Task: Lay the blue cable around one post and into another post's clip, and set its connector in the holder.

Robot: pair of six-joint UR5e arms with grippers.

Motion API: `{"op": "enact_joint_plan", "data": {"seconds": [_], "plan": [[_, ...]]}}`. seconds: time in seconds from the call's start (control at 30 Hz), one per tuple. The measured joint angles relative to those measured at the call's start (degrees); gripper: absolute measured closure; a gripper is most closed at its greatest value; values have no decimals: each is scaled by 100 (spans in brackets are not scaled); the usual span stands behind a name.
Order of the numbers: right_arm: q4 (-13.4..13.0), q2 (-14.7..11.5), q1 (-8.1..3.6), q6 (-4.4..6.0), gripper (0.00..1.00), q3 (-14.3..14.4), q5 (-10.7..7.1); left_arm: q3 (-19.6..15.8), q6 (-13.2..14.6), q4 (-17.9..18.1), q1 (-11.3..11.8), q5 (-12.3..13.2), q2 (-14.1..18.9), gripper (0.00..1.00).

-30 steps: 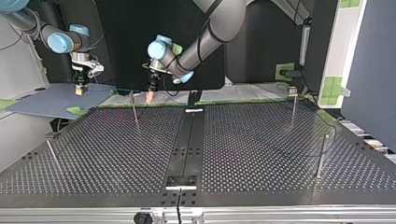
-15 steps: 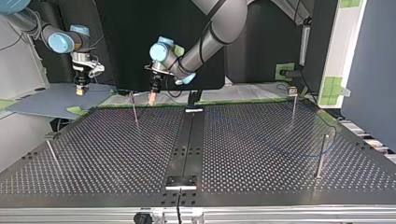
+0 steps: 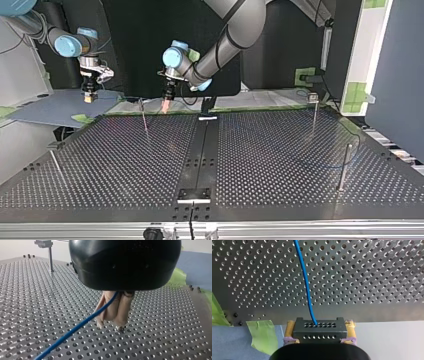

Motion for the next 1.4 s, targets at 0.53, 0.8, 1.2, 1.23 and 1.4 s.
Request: {"op": "enact_joint_plan", "data": {"seconds": [0.53,0.8,1.2,1.23,1.4], "plan": [[4,176,8,153,100,-138,-1,223,-127,-187,8,1,-241,100],[23,207,-19,155,100,-187,-10,464,-119,-242,-22,18,-268,100],[12,218,-75,164,100,-230,-5,700,-74,-336,-21,14,-269,100],[16,219,-78,165,100,-236,-4,693,-78,-335,-11,8,-269,100],[30,223,-82,171,100,-265,-1,655,-23,-330,51,-97,-271,100]]}}
